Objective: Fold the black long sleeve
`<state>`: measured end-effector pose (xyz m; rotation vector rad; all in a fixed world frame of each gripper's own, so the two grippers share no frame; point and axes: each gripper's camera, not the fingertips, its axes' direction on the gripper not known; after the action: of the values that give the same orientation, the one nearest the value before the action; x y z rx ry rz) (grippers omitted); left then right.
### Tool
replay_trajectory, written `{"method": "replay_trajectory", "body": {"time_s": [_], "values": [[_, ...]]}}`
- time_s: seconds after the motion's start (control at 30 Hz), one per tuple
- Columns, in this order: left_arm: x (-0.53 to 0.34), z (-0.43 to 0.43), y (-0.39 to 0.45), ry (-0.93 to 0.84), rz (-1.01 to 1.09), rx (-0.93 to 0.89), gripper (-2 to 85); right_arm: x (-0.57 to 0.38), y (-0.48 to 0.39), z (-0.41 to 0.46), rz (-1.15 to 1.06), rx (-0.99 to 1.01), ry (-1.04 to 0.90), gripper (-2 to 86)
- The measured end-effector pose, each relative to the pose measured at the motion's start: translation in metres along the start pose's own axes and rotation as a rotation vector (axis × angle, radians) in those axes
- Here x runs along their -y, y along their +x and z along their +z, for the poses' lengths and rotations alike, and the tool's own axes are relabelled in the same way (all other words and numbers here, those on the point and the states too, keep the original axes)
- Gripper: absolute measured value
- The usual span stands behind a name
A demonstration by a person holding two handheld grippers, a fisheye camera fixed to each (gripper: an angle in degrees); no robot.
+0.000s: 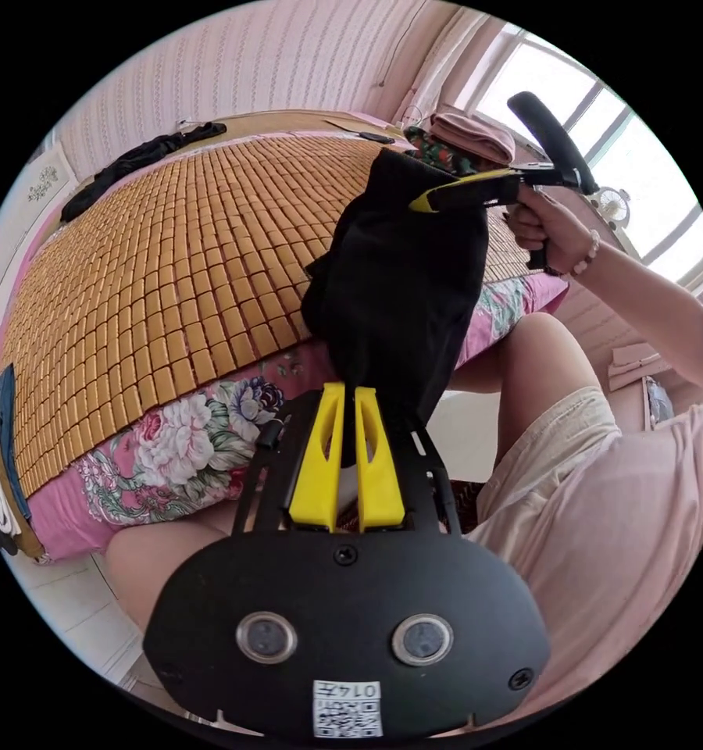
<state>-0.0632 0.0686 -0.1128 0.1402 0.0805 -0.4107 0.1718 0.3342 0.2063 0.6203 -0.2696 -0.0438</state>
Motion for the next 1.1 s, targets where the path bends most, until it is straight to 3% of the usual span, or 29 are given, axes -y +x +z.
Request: {"method": "replay_trajectory", "body": {"time_s": [0.33, 0.43, 0.6, 0.77, 0.93, 1.0, 1.1], "values": [[-0.078, -0.141, -0.011, 0.309, -0.073, 0.105, -0.8, 0.011, -0.072, -0.102, -0.171, 0.025, 0.222, 3.6], [-0.113, -0.19, -0.032, 0.427, -0.187, 0.127, -0.8, 0.045, -0.109, -0.114, -0.268, 0.051, 0.283, 3.6], [-0.179, -0.278, -0.067, 0.592, -0.296, 0.348, -0.7, 0.138, -0.188, -0.114, -0.457, 0.181, 0.334, 3.7], [-0.224, -0.357, -0.123, 0.692, -0.395, 0.542, -0.5, 0.246, -0.292, -0.101, -0.7, 0.19, 0.345, 3.8], [-0.239, -0.435, -0.23, 0.734, -0.568, 0.707, 2.7, 0.404, -0.394, -0.046, -0.715, 0.194, 0.235, 5.3], [-0.248, -0.447, -0.313, 0.673, -0.777, 0.742, 6.1, 0.484, -0.425, 0.019, -0.59, 0.189, 0.126, 8.5], [-0.279, -0.425, -0.388, 0.52, -1.021, 0.721, 7.3, 0.53, -0.44, 0.109, -0.477, 0.057, -0.078, 13.4]]}}
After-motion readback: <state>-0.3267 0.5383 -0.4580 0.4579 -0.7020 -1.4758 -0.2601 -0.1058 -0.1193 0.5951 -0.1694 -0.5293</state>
